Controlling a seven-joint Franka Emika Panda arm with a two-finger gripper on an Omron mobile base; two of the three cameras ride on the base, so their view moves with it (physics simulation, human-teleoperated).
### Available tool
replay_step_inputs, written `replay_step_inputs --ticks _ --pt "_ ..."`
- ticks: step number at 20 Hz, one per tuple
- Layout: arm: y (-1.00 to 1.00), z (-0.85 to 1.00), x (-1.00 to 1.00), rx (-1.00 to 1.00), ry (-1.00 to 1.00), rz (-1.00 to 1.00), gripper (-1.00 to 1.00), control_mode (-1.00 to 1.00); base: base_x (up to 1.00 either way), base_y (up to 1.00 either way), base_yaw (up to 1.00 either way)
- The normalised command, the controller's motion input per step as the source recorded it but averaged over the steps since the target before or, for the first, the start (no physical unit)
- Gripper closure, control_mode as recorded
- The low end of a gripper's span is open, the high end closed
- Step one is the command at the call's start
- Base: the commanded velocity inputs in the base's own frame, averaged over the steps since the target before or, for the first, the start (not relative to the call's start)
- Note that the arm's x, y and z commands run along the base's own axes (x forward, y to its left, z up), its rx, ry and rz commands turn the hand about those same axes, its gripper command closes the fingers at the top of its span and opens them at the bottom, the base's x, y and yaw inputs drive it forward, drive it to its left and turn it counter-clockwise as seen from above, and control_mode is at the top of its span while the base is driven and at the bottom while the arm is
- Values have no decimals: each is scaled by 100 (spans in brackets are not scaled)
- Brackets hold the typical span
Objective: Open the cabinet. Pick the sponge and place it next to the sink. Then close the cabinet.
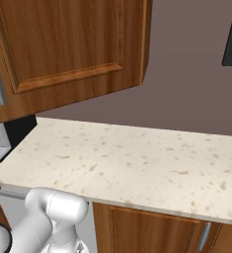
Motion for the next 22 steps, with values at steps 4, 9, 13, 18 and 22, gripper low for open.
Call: replay_step_inputs --ticks 4,9,13,18,22 --pt "-10 5 5 -32 20 0 -100 -100 0 0 0" --pt "3 10 23 -25 11 0 -100 -100 0 0 0" --pt "10 10 32 -23 11 0 -100 -100 0 0 0" --pt "0 0 46 -27 7 0 -100 -100 0 0 0" --pt "-8 0 22 -22 4 -3 -100 -100 0 0 0"
